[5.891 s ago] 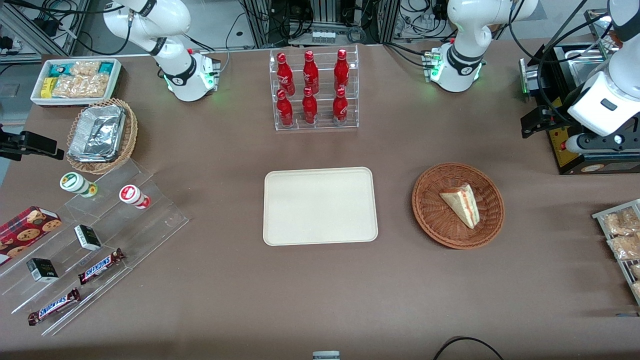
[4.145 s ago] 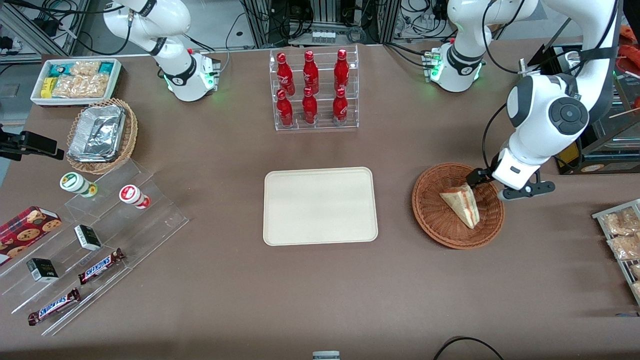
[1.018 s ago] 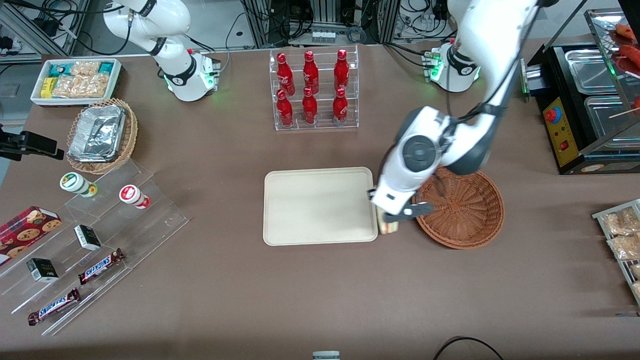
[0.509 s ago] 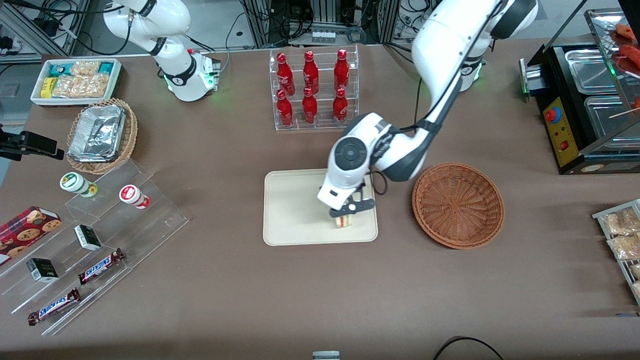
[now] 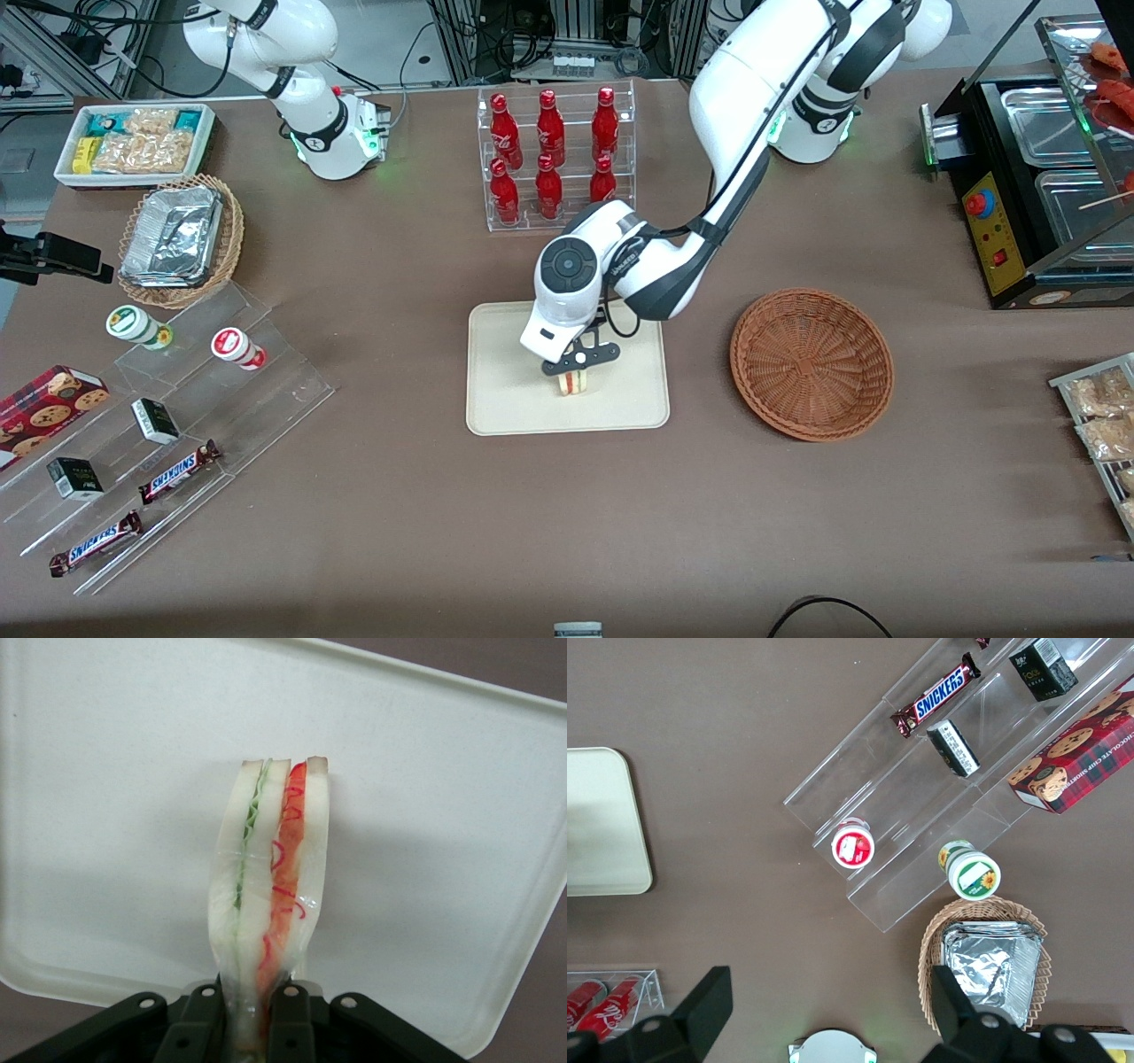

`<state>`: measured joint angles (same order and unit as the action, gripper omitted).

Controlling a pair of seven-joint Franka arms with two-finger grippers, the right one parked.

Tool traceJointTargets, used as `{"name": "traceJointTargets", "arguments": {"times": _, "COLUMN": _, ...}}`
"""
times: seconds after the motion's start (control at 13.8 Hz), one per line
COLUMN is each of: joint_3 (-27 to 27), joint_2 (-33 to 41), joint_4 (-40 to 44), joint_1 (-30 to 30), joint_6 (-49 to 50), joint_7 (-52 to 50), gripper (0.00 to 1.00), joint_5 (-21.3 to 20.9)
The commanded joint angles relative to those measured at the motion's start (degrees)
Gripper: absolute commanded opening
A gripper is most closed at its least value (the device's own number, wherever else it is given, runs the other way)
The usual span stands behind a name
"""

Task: Place sandwich from basket to tray
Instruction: 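Lift the sandwich and carry it with the left gripper over the tray, then lower the sandwich onto the tray and open the left gripper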

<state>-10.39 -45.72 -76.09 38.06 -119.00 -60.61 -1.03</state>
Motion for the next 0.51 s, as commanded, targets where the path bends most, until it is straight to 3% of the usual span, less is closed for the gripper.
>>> {"name": "traceJointTargets", "arguments": {"times": 0.0, "joint_3": 0.99, "joint_2": -2.61, "joint_4": 4.01, "joint_1": 1.23, "joint_6": 1.84, "joint_7": -3.27, "gripper": 0.00, "joint_5": -2.21}}
{"name": "traceJointTargets", "arguments": {"times": 0.36, "joint_3": 0.99, "joint_2": -4.02, "joint_4": 5.77, "joint_1": 1.32, "joint_6": 2.63, "joint_7": -4.78, "gripper": 0.00, "joint_5": -4.07}}
{"name": "traceJointTargets", "arguments": {"times": 0.44, "joint_3": 0.90, "joint_2": -4.20, "joint_4": 5.77, "joint_1": 1.32, "joint_6": 2.54, "joint_7": -4.78, "gripper": 0.09, "joint_5": -4.07}}
